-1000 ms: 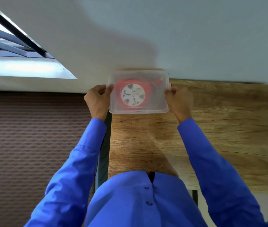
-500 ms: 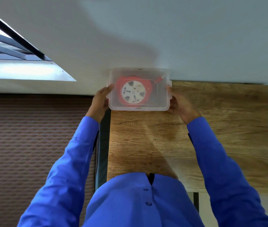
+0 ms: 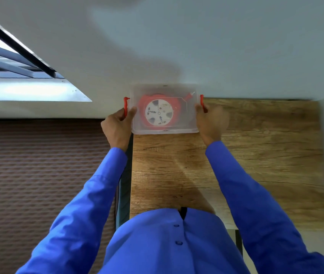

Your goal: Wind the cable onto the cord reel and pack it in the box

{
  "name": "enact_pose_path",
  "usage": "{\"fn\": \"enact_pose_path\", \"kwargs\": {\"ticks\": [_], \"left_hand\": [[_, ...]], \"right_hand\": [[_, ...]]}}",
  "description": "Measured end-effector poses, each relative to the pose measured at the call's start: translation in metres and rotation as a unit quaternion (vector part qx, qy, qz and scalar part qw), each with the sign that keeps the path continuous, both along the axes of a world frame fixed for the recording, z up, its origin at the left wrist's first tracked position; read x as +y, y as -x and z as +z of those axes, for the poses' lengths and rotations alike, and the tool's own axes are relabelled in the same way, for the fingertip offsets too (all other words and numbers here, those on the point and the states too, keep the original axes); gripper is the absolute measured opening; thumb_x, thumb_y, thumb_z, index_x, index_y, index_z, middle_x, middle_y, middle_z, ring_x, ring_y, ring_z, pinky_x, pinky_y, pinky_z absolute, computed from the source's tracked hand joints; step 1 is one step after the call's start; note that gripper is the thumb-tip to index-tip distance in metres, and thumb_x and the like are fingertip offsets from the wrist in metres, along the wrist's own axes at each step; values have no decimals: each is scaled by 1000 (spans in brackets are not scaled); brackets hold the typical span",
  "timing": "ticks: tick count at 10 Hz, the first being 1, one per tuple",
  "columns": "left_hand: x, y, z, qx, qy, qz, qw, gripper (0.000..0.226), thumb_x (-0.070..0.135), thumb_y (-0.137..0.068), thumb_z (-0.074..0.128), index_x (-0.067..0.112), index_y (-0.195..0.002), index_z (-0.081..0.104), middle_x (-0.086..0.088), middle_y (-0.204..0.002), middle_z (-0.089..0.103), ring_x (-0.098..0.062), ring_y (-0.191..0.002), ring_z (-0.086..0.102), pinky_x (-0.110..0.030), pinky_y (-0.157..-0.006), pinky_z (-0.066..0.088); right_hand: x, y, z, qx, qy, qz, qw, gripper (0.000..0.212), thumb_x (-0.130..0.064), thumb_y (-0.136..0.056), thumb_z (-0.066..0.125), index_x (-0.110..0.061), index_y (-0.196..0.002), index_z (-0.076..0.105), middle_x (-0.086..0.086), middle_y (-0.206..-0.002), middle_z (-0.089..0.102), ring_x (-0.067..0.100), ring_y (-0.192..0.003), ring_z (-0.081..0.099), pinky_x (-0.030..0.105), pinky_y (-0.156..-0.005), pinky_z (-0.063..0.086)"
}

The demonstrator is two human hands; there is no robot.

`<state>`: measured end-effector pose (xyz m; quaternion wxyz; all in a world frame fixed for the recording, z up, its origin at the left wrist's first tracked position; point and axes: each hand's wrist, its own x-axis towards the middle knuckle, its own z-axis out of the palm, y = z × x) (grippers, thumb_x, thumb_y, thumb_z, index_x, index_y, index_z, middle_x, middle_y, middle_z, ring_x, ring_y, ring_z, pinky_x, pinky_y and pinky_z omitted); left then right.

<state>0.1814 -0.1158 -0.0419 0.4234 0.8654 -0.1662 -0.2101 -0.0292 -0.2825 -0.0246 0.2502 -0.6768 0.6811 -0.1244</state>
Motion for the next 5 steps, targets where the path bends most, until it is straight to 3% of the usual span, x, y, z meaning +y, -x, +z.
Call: {"fn": "enact_pose_path", "kwargs": {"ticks": [1, 2, 3, 4, 5], "left_hand": [[-4, 4, 3, -61, -62, -36, 996, 42, 50, -104, 73, 13, -88, 84, -8, -70, 75, -25, -64, 68, -36, -74, 60], [-3, 6, 10, -91, -97, -63, 989, 39, 50, -109, 65, 17, -96, 82, -4, -77, 77, -32, -75, 77, -47, -83, 66], [0, 11, 14, -97, -107, -116, 983, 40, 48, -113, 57, 19, -134, 73, -11, -117, 82, -36, -109, 79, -52, -97, 65], [5, 20, 31, -79, -90, -112, 986, 73, 49, -112, 61, 21, -173, 32, -16, -172, 47, -37, -159, 44, -57, -127, 42], [6, 31, 48, -120, -36, -92, 988, 82, 48, -111, 62, 18, -175, 22, -17, -179, 30, -40, -164, 30, -60, -130, 34]], "right_hand": [[5, -5, 4, 62, 15, 13, 998, 39, -46, -103, 63, -13, -97, 83, 9, -77, 75, 28, -72, 72, 29, -63, 46], [10, -1, 8, 76, 25, 49, 996, 38, -45, -107, 56, -15, -108, 81, 12, -84, 77, 32, -79, 75, 34, -67, 56], [12, 8, 9, 73, 36, 116, 990, 40, -39, -113, 44, -16, -131, 71, 15, -100, 77, 37, -92, 75, 42, -77, 60], [21, 22, 21, 62, 28, 166, 984, 53, -34, -115, 38, -10, -162, 43, 20, -158, 53, 41, -144, 52, 50, -113, 47], [21, 38, 29, 87, 69, 159, 981, 68, -40, -116, 34, -2, -170, 19, 21, -178, 14, 43, -166, 9, 54, -133, 17]]}}
